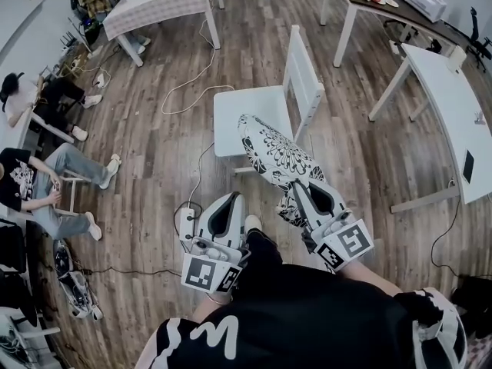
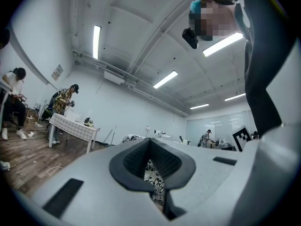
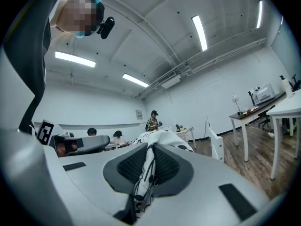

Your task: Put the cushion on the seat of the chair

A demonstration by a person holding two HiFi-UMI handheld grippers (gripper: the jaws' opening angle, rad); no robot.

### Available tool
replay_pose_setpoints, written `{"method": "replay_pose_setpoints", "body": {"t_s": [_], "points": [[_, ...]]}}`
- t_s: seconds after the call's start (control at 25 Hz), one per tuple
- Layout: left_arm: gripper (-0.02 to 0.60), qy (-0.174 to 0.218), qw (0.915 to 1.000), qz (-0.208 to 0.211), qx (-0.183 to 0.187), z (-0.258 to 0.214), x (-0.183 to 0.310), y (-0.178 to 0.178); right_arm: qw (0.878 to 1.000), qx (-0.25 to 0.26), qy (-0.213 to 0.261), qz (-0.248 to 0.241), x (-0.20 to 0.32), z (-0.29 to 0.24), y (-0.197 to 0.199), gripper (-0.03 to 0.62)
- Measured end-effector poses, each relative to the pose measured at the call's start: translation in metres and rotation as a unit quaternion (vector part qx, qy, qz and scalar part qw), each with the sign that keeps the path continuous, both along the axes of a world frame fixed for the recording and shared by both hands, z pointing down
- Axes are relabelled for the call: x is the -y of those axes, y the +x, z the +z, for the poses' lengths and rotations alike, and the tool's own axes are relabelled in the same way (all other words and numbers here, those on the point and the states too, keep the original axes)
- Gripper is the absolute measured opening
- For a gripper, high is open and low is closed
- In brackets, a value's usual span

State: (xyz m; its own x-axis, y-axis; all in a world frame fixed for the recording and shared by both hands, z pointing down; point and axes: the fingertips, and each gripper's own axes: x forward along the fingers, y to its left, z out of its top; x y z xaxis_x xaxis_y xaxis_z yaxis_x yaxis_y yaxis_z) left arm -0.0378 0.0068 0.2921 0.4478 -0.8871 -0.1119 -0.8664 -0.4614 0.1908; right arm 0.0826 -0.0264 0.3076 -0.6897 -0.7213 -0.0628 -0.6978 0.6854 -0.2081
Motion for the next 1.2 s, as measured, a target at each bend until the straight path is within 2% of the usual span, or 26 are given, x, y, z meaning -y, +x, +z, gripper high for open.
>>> {"method": "replay_pose_setpoints", "body": {"t_s": [0.64, 1.2], "points": [[0.003, -0.006, 0.9998, 0.02, 0.002, -0.014, 0.117, -0.057, 1.0, -0.008, -0.012, 0.023, 0.109, -0.011, -0.053, 0.032], [0.003, -0.006, 0.999, 0.043, -0.004, 0.001, 0.172, -0.091, 0.999, 0.008, -0.014, 0.05, 0.16, 0.009, -0.081, 0.032]]}}
